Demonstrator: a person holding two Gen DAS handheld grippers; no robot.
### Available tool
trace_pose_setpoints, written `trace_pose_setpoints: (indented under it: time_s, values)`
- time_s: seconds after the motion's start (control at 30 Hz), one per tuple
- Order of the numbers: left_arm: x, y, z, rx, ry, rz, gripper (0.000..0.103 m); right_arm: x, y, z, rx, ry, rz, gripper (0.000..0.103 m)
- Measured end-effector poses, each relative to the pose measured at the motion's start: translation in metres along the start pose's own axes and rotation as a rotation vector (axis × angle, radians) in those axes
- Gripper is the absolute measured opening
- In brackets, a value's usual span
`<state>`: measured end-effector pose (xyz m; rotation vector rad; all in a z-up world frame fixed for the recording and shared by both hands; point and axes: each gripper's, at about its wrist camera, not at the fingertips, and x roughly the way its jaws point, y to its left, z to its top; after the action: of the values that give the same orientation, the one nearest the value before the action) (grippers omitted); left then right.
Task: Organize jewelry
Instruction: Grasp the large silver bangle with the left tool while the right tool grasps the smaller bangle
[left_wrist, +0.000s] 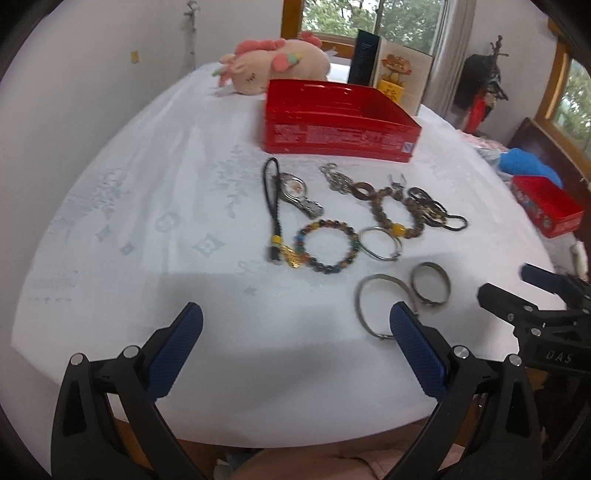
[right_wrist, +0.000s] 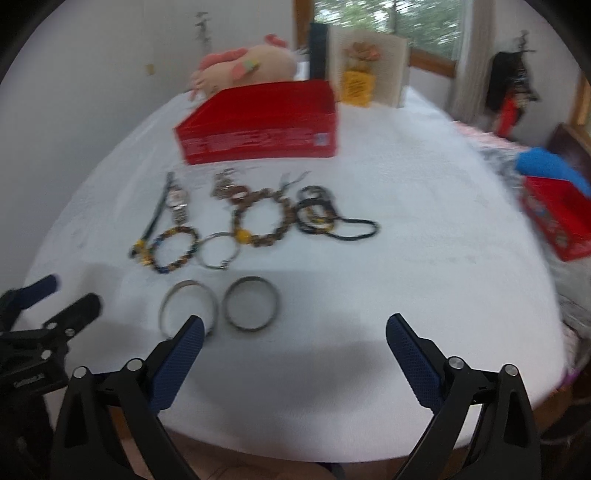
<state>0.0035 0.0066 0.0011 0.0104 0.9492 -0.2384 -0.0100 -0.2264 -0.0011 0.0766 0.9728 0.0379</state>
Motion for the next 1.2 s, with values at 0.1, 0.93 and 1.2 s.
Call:
trace_pose_setpoints:
  time_s: [0.1, 0.93, 1.2]
  values:
    - [0.008, -0.001, 0.003, -0.006, 0.049, -0.066, 0.099, 0.003, -0.003, 0.007, -0.030, 0.018, 0.037, 0.098]
    - [0.092, -0.047, 0.030, 0.102, 0.382, -0.134, 0.062, 0.077, -0.003, 0.037, -0.110, 0.348, 0.218, 0.034]
    - [0.093, -0.058, 0.034, 0.133, 0.385, -0.117, 0.027, 0.084, 0.006, 0.041, -0.164, 0.341, 0.178, 0.025]
